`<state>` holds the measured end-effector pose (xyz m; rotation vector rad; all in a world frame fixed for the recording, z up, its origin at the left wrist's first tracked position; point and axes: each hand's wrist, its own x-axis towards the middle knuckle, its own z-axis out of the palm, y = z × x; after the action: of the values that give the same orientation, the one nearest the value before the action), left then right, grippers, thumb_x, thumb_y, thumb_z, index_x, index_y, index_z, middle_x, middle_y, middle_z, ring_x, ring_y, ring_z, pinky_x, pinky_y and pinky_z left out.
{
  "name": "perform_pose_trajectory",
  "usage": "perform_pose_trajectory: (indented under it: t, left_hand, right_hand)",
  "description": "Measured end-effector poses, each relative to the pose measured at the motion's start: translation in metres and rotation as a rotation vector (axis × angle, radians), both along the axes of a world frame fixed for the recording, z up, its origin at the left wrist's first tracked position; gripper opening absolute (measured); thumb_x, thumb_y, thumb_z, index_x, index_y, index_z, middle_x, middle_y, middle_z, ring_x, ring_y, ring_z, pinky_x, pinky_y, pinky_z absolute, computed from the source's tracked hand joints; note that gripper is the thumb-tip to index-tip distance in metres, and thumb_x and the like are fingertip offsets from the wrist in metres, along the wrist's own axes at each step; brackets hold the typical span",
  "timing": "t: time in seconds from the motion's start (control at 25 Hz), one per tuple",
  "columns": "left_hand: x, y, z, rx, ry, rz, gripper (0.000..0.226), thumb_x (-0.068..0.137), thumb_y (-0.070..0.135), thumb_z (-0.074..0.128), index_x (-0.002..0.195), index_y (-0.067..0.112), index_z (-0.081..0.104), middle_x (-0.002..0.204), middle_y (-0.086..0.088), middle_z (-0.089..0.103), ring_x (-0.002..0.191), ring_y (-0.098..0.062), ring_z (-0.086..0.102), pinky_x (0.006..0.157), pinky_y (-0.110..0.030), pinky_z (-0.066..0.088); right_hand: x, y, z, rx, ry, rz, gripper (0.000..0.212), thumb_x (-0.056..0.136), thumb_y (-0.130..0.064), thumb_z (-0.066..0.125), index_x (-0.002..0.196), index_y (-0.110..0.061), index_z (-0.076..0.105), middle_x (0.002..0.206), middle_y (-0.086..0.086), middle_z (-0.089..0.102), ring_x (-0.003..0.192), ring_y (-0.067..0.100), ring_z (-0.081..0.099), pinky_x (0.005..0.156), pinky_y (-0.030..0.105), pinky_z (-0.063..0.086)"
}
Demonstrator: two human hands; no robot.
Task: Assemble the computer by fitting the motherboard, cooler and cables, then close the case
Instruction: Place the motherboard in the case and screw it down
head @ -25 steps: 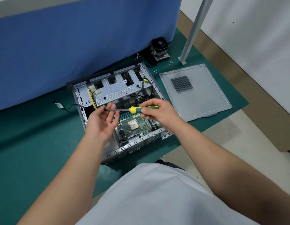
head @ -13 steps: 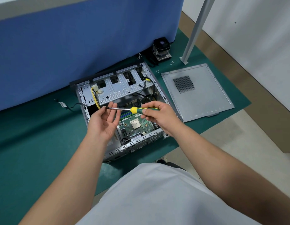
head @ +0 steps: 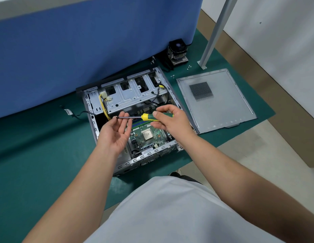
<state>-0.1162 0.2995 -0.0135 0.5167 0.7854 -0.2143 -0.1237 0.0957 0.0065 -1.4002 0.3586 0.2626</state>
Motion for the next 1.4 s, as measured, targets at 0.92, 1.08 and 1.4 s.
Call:
perform_pose_trajectory:
  t: [0.92, 1.08, 1.4]
  left_hand:
    - [-0.015, 0.030, -0.008, 1.119, -0.322, -0.846, 0.005, 0.099, 0.022, 0.066, 0.103, 0.025, 0.069, 0.097, 0.006, 0.076, 0.081, -0.007, 0.072, 0.074, -0.024, 0.058]
    - [-0.033, 0.040, -0.010, 1.337, -0.639, -1.304, 0.007, 0.094, 0.041, 0.071, 0.088, 0.039, 0.068, 0.085, 0.019, 0.069, 0.082, 0.005, 0.061, 0.073, -0.021, 0.047]
    - [-0.044, 0.053, -0.020, 1.502, -1.031, -1.369, 0.025, 0.088, 0.039, 0.079, 0.107, 0.025, 0.072, 0.103, 0.014, 0.066, 0.101, -0.008, 0.056, 0.096, -0.030, 0.046]
  right_hand:
    - [0.032, -0.018, 0.000, 0.065, 0.013, -0.217, 0.027, 0.098, -0.020, 0.067, 0.120, -0.007, 0.058, 0.100, 0.010, 0.069, 0.080, 0.020, 0.072, 0.077, 0.029, 0.059]
    - [0.035, -0.028, 0.000, -0.069, -0.018, -0.098, 0.024, 0.097, -0.020, 0.068, 0.115, -0.006, 0.059, 0.094, 0.010, 0.073, 0.076, 0.018, 0.071, 0.071, 0.024, 0.059]
    - [0.031, -0.040, -0.008, -0.228, -0.046, 0.066, 0.026, 0.096, -0.025, 0.070, 0.115, -0.009, 0.061, 0.102, 0.015, 0.073, 0.079, 0.020, 0.074, 0.067, 0.022, 0.057]
